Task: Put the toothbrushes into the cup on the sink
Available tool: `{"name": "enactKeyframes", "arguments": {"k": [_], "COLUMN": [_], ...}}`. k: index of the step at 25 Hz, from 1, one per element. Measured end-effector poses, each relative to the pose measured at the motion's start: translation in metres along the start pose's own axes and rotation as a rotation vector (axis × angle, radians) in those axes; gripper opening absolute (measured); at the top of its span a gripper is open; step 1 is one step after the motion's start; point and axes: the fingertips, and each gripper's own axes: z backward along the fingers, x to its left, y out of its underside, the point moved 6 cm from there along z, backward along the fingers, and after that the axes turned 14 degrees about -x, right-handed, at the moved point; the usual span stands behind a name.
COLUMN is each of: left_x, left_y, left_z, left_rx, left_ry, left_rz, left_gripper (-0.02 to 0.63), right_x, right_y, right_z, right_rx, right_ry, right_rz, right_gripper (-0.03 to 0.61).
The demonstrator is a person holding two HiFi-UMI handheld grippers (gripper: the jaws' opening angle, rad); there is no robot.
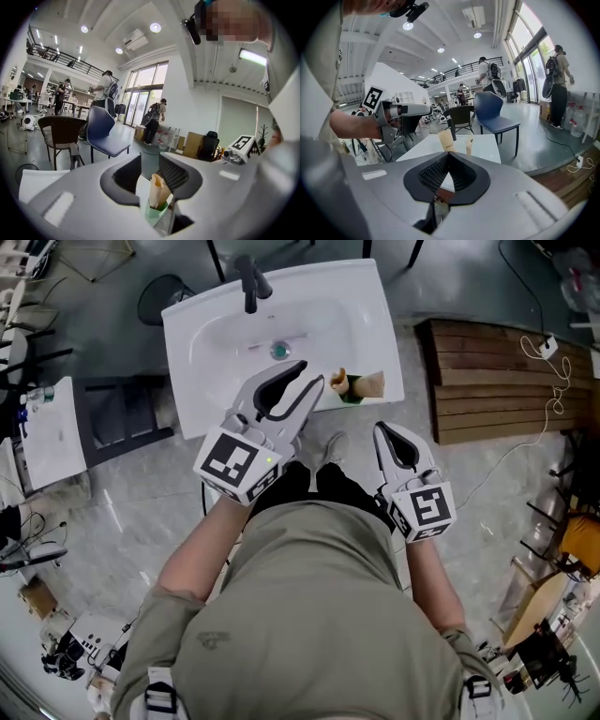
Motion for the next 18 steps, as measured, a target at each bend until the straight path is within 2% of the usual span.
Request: {"name": "enactKeyframes", "arguments": {"k": [12,18], "left_x": [0.019,0.024], "left_y": [-0.017,-0.017], "left_z": [0.046,0.067], "left_rx": [0.007,0.018], "left_ry": [0.019,0.047], "left_rz": [-0.017,-0.017], "left_gripper": [0.081,0.043], "right_x": [0.021,0.042], "right_y": [-0.027,-0.035], "right_z": [-0.008,-0.015], "right_rx": [-0.083,-0.113], "right_ry": [0.077,0.084], "right_rz": [0.033,0.046], "right_gripper": [0.011,0.011]}}
